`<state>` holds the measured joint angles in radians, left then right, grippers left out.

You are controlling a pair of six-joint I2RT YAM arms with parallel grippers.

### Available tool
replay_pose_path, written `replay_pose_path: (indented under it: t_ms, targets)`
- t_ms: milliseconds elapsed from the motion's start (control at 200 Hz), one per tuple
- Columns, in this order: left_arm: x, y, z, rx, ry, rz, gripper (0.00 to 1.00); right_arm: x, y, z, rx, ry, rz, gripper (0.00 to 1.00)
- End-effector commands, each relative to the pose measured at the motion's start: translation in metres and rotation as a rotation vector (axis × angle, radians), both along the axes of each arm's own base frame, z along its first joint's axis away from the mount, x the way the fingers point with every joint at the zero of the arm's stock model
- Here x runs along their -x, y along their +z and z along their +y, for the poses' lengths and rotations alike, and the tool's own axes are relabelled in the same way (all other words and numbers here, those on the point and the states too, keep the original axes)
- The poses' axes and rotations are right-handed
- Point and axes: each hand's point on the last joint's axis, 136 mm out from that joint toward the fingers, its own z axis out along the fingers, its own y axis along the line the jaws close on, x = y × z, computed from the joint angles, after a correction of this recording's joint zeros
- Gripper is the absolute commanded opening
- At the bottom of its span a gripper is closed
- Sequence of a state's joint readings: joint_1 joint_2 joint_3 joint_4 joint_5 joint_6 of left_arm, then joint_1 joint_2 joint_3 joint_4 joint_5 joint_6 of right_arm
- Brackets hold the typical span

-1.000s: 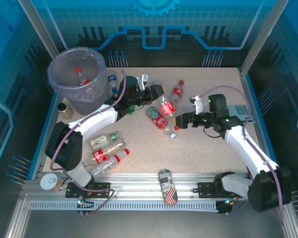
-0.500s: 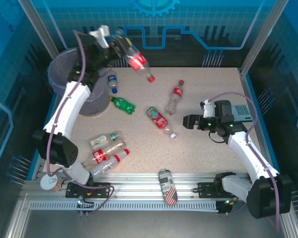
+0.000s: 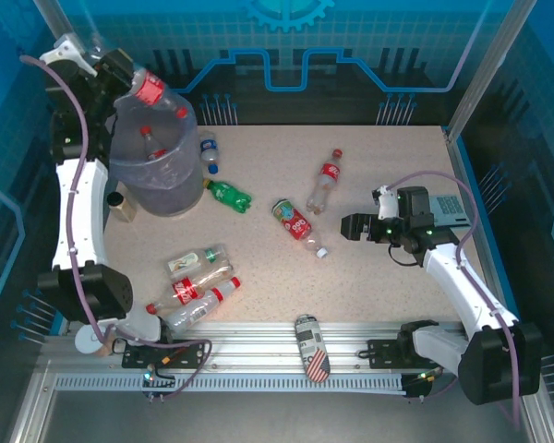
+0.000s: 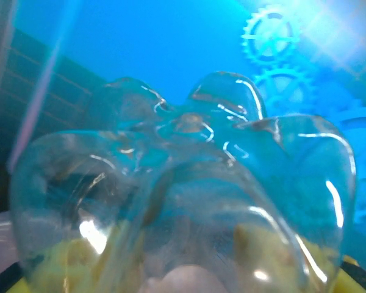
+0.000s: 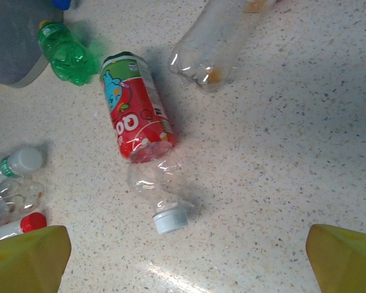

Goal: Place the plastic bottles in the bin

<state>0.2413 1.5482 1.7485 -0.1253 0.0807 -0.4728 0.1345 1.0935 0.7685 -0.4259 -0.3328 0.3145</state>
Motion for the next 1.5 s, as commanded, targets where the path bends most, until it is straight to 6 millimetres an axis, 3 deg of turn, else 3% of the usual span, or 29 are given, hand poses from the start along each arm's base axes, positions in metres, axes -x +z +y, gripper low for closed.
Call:
replay_pose_path:
  t_ms: [0, 465, 850, 1166, 1246, 1306, 1351, 1496]
  targets:
    - [0.001, -0.01, 0.025, -0.156, 0.125, 0.01, 0.0, -0.011, 0.012, -0.005, 0.029, -0.029, -0.047, 1.0]
    - [-0.025, -0.103, 0.027, -0.184, 0.07, 0.195, 0.0, -0.004, -0.006, -0.016, 0.112, -0.039, -0.011, 1.0]
    - [-0.051, -0.187, -0.014, -0.29, -0.113, 0.408, 0.0, -0.009, 0.004, -0.012, 0.088, -0.038, -0.04, 1.0]
    - [-0.061, -0.234, -0.024, -0.316, -0.168, 0.507, 0.0, -0.004, -0.005, -0.014, 0.093, -0.045, -0.024, 1.0]
    - [-0.061, -0.242, -0.024, -0.314, -0.176, 0.527, 0.23, -0.004, -0.004, -0.014, 0.09, -0.046, -0.027, 1.0]
    - [-0.061, -0.245, -0.026, -0.308, -0.187, 0.531, 0.48, -0.003, -0.003, -0.015, 0.098, -0.049, -0.03, 1.0]
    - [-0.061, -0.245, -0.027, -0.303, -0.194, 0.531, 0.61, -0.003, -0.002, -0.016, 0.102, -0.048, -0.031, 1.0]
    - [-0.06, -0.238, -0.027, -0.308, -0.194, 0.523, 0.88, -0.001, -0.003, -0.016, 0.103, -0.048, -0.024, 1.0]
